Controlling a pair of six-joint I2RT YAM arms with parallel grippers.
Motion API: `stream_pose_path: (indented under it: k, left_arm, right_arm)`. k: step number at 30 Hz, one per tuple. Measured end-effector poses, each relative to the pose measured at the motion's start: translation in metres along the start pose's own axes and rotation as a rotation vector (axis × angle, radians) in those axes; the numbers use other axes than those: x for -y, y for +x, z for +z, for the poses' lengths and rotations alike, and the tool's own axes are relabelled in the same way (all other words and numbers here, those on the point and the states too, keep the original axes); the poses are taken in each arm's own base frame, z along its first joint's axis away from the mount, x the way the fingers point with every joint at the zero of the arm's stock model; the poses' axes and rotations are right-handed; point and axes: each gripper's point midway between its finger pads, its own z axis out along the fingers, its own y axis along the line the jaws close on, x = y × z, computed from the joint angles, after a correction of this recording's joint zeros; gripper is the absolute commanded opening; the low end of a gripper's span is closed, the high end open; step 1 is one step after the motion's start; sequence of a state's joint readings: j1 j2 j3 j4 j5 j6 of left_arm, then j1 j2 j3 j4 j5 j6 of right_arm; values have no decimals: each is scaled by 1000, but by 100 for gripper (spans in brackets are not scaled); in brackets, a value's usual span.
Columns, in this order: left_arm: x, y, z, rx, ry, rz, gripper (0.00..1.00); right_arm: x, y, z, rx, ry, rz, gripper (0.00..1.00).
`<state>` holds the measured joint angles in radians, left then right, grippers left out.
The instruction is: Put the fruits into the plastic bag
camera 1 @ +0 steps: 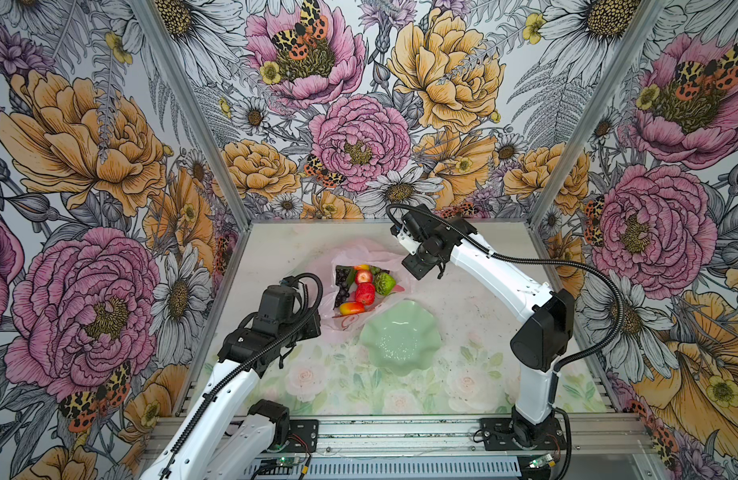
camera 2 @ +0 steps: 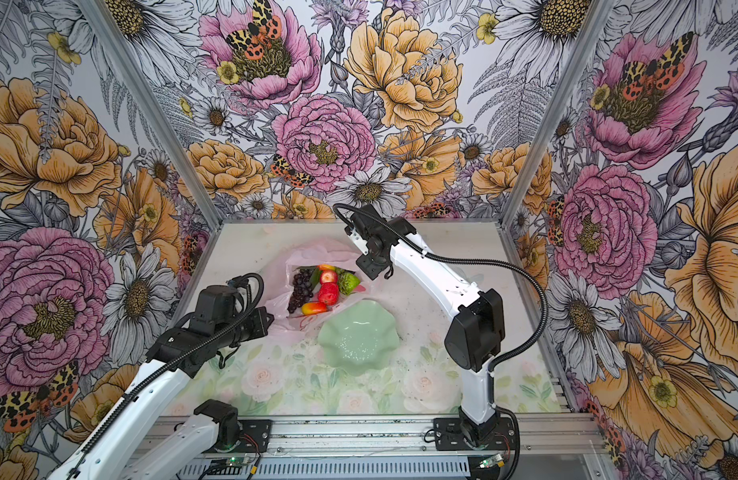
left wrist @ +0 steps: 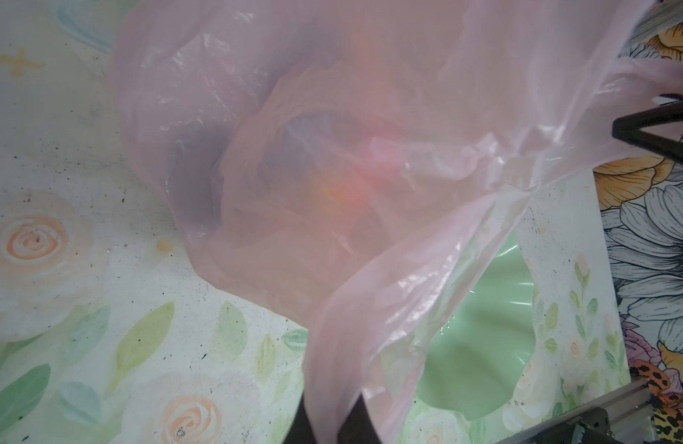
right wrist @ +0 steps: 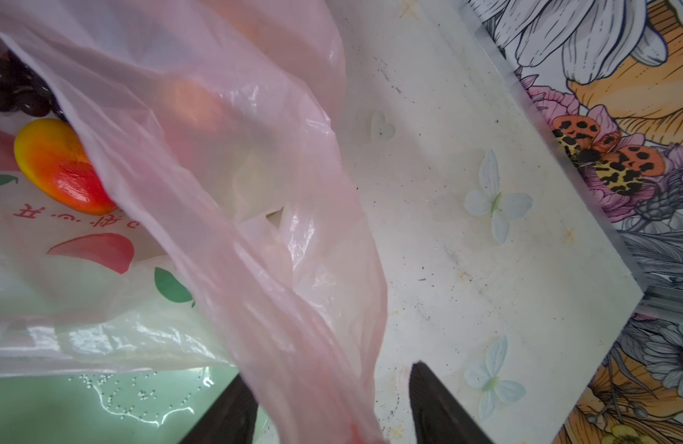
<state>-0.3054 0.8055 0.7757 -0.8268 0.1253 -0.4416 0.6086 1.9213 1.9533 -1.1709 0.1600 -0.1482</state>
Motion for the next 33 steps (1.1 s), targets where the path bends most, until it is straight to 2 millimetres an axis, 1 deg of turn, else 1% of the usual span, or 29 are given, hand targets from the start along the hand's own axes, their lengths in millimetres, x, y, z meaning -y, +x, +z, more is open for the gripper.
stream_pose_path:
  k: [5, 10, 12, 15, 22, 27, 33]
  left_arm:
    - [0, 0, 1, -3, -1, 0, 0]
    - [0, 0, 1, -4, -2, -1, 0]
    - [0, 0, 1, -4, -2, -1, 0]
    - [-1, 0, 1, -4, -2, -1, 0]
    - [0, 0, 1, -4, -2, -1, 0]
    - [0, 0, 1, -4, -2, -1, 0]
    - [-1, 0, 1, -4, -3, -1, 0]
  right_arm:
    - [1, 0, 0, 1, -8, 5, 39]
    - [-1, 0, 0, 4, -19, 14, 20]
    - [-2, -1, 0, 6, -23, 22, 10]
    - [-2, -2, -1, 10, -27, 32, 0]
    - [-4, -7, -5, 31, -45, 54, 0]
    - [-7, -16, -14, 65, -84, 110, 0]
    - [-11, -37, -36, 147, -169, 216, 0]
